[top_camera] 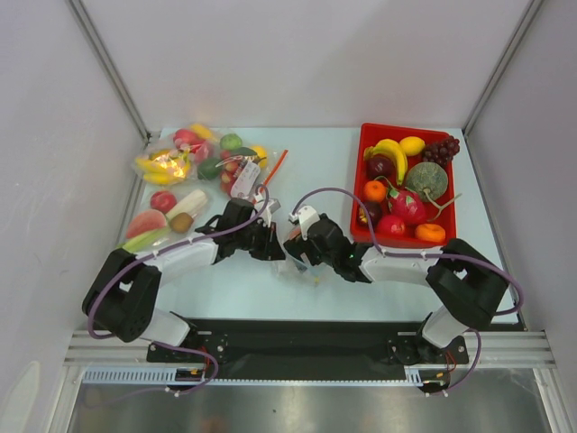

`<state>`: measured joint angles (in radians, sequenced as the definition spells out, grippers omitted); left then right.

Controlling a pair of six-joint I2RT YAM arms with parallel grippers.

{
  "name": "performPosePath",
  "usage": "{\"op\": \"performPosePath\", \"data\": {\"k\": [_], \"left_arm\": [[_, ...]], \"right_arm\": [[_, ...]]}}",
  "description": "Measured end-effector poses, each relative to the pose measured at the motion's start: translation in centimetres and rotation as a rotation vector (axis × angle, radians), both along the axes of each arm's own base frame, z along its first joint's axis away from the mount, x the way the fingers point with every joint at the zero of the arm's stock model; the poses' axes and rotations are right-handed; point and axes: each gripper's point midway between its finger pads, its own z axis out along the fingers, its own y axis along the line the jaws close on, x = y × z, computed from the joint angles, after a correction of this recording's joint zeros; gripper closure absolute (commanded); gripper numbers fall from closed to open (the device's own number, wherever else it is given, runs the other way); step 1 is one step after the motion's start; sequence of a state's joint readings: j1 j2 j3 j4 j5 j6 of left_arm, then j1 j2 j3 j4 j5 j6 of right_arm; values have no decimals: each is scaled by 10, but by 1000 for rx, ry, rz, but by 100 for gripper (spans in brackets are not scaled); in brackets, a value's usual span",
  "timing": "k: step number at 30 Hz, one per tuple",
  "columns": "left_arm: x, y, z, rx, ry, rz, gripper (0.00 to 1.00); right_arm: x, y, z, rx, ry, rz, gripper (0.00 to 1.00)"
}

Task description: Open the zip-top bag and remove the fake food

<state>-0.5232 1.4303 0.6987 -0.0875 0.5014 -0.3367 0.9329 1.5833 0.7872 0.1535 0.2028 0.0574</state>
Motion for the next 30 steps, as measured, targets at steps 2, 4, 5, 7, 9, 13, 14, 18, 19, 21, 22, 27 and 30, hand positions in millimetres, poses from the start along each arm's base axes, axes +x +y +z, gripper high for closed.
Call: {"op": "performPosePath", "data": {"k": [2, 4, 5, 7, 9, 13, 14, 18, 19, 21, 22, 27, 30], "left_arm": [[-1, -1, 0, -5, 4, -12, 100], [-3, -3, 1, -14, 11, -24, 100], [-4, -3, 1, -18, 13, -29, 100], [-6, -5, 2, -28, 20, -40, 100], [-8, -6, 3, -37, 26, -50, 100], [-12, -9, 5, -54, 39, -71, 100], [-13, -9, 5, -57, 44, -77, 100], [-17, -9, 1, -56, 68, -91, 100], [-18, -9, 1, -53, 74, -92, 100], [-19, -8, 1, -48, 75, -95, 92], [-18, -8, 2, -45, 70, -94, 84], [-7, -2, 10, -4, 10, -60, 56], [4, 2, 24, 19, -52, -23, 52]], "right_arm": [[7, -4, -1, 12, -27, -6, 0], [13, -9, -2, 19, -54, -11, 0], [15, -11, -2, 19, -63, -11, 0], [21, -14, -1, 30, -86, -6, 0], [27, -14, 3, 47, -110, 6, 0], [27, -8, 8, 87, -161, 76, 2], [26, -6, 8, 96, -170, 98, 4], [17, 5, 12, 137, -181, 194, 17], [16, 7, 14, 147, -184, 212, 24], [13, 11, 15, 158, -184, 237, 28], [12, 12, 16, 162, -182, 247, 28], [8, 14, 15, 167, -170, 269, 30], [6, 12, 15, 163, -161, 274, 30]]}}
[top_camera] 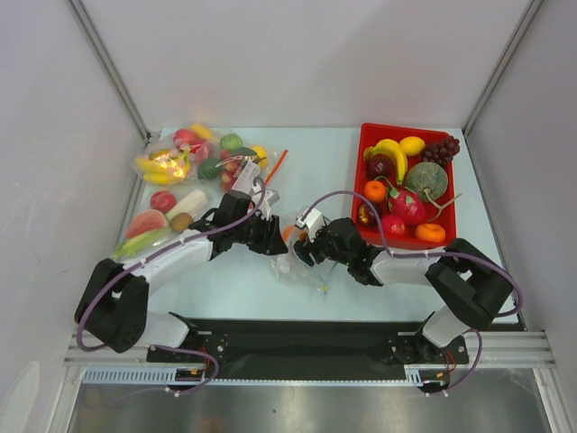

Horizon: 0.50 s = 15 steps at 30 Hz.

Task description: Open the zip-top bag and remove the fake food

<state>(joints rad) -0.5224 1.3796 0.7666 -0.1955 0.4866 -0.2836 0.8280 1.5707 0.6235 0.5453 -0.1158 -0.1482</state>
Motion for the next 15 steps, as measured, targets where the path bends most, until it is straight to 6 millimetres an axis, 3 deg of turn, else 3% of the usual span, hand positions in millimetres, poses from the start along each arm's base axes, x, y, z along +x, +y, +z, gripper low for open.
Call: {"op": "performPosePath", "data": {"k": [6, 10, 15], "left_arm": [[24, 13, 30, 3, -120, 89, 42], [34, 20, 27, 25, -127, 141, 40], [52, 13, 12, 26, -97, 176, 39]], "right_arm": [[-2, -1, 6, 5, -2, 3, 30], [-3, -2, 7, 3, 3, 4, 30], [-5, -4, 7, -2, 13, 3, 30]]}}
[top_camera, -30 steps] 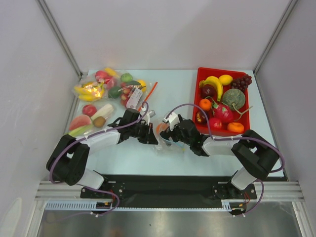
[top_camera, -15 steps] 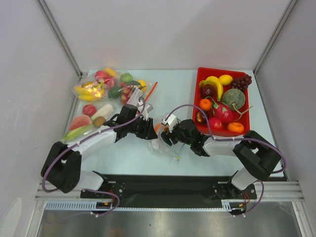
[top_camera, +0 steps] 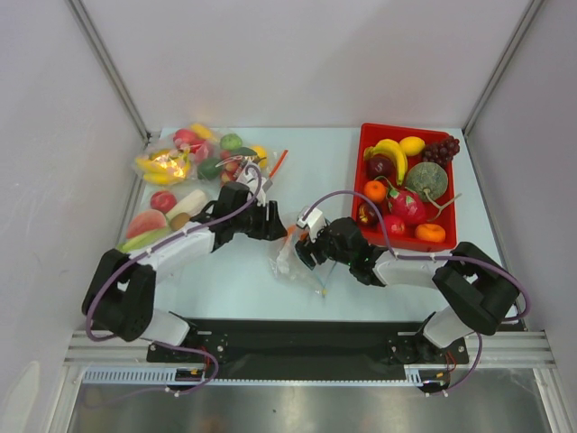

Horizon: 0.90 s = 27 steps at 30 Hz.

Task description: Open the zip-top bag and remove the fake food

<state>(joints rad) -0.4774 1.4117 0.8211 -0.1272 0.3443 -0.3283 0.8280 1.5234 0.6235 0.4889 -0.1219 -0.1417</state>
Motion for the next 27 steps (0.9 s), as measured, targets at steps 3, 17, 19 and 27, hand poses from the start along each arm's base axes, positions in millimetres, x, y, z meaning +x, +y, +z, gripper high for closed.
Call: {"op": "performPosePath", "data": {"k": [3, 17, 19, 27], "left_arm": [[9, -4, -10, -6, 13, 20, 38], [55, -20, -31, -4, 8, 75, 56], [57, -20, -34, -3, 10, 78, 60], [56, -21, -58, 22, 66, 68, 70]], "right_arm": [[-1, -1, -3, -8, 10, -1, 30], [6, 3, 0, -8, 9, -7, 26], [11, 3, 0, -7, 9, -16, 23], [35, -4, -12, -21, 33, -57, 14]]}}
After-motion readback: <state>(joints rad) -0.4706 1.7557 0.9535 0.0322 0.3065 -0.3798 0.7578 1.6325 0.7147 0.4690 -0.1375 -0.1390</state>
